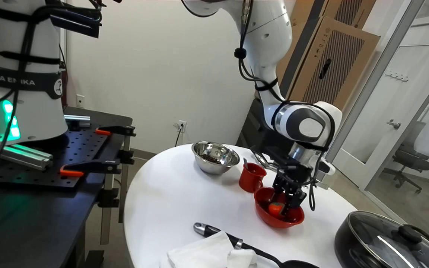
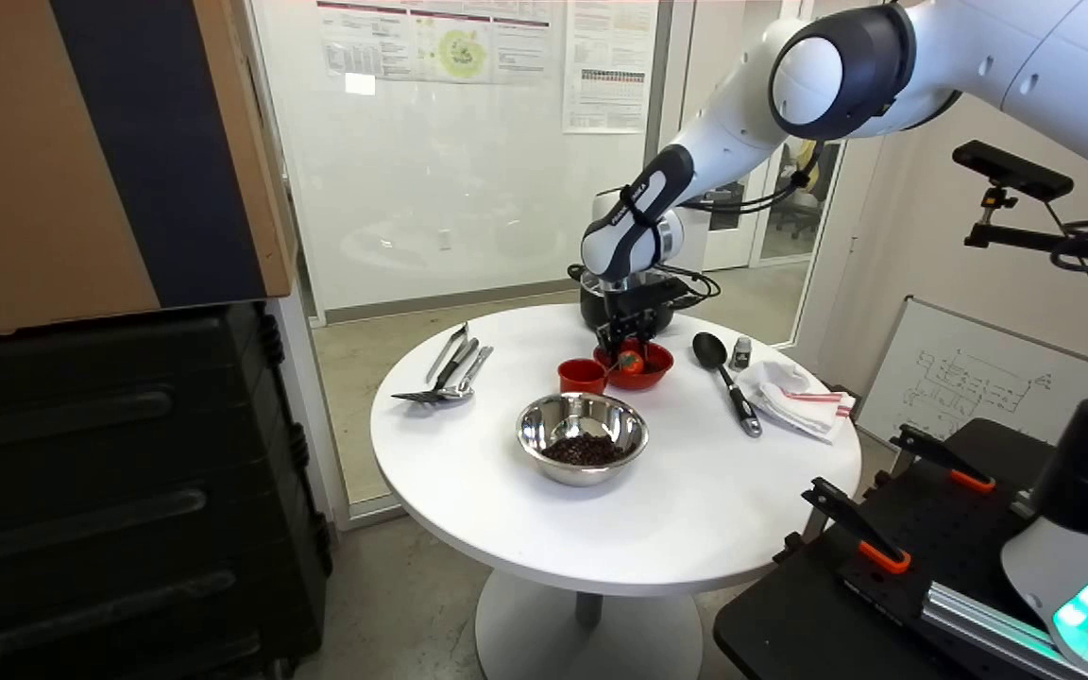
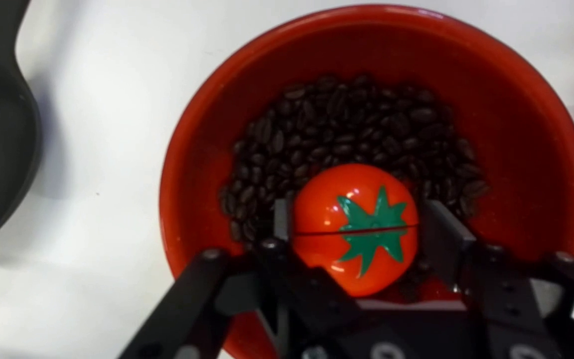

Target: Remove the red object from the red bowl

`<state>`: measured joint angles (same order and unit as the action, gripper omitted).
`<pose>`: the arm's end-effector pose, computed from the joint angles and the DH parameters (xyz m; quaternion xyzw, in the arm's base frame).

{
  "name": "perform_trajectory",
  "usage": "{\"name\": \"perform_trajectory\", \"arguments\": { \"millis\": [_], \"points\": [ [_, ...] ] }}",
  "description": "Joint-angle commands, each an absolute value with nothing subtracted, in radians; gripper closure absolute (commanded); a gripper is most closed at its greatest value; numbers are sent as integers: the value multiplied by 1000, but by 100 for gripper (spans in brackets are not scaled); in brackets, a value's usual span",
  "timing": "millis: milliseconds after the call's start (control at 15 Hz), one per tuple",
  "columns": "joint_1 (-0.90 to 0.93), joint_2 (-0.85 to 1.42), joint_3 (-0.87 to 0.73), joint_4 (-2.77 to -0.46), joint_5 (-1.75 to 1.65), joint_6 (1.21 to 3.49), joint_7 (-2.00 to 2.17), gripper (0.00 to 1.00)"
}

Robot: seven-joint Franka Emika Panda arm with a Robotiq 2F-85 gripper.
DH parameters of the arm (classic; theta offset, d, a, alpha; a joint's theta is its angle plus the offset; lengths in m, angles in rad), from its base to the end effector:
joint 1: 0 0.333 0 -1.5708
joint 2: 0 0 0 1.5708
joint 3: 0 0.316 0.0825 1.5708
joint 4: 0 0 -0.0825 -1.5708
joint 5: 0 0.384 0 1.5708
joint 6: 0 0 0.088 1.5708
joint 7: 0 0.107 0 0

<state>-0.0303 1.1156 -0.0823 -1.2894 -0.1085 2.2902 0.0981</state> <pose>0.7117 -0.0706 0.0544 0.9944 -0.0461 -0.0568 0.0764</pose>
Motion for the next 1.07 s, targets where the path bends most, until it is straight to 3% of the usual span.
{"name": "perform_trajectory", "arguments": {
  "millis": [0,333,1000],
  "points": [
    [-29,1132,-86,-1259,-88,2264,107,61],
    [-36,1076,-72,-1317,-86,2287,77,61],
    [-35,737,-17,-1712,-204,2389,-290,61]
  ]
}}
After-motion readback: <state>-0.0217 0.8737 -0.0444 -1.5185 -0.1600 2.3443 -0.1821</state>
